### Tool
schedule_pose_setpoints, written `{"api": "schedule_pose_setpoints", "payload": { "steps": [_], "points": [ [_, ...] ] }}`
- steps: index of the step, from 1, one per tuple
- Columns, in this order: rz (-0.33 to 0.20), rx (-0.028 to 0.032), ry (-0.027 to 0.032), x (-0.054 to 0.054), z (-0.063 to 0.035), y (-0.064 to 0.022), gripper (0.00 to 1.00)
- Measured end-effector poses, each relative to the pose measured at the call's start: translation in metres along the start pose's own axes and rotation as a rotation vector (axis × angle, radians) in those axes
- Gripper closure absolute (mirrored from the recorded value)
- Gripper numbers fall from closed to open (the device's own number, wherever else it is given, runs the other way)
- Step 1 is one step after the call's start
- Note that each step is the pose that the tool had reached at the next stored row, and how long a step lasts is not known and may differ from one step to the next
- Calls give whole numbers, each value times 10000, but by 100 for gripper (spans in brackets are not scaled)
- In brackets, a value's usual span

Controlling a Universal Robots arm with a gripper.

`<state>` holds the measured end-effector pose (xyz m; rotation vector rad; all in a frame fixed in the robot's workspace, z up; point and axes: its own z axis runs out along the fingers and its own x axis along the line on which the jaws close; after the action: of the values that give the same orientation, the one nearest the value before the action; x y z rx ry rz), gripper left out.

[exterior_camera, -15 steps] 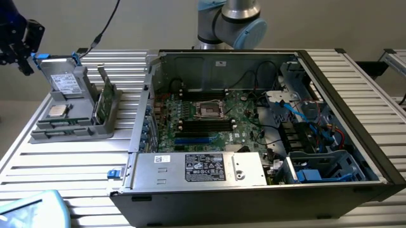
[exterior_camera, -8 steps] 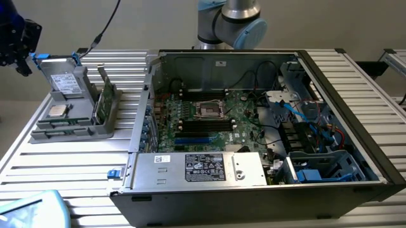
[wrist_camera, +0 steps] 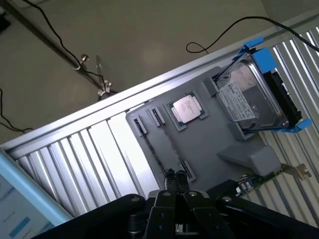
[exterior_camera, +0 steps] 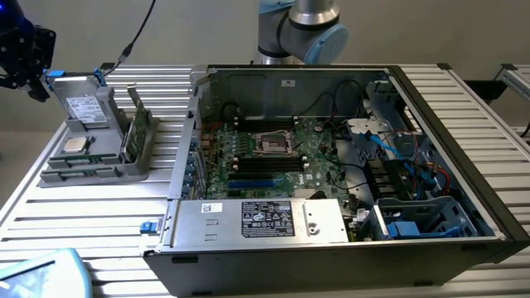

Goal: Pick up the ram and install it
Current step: 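Pick up the ram and move it above insertion slot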

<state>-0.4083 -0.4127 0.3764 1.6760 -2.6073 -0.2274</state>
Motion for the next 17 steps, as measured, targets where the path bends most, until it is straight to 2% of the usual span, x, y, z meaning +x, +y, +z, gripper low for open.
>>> {"api": "schedule_pose_setpoints", "payload": {
  "steps": [1,2,3,4,10,17],
  "points": [
    [-107,167,-66,1,0,0,89],
    [-227,291,-109,1,0,0,89],
    [-378,354,-120,1,-1,0,89],
    [-559,377,-114,1,0,-2,89],
    [-1650,379,-11,2,6,-1,89],
    [-2877,388,146,2,15,-2,89]
  ]
}}
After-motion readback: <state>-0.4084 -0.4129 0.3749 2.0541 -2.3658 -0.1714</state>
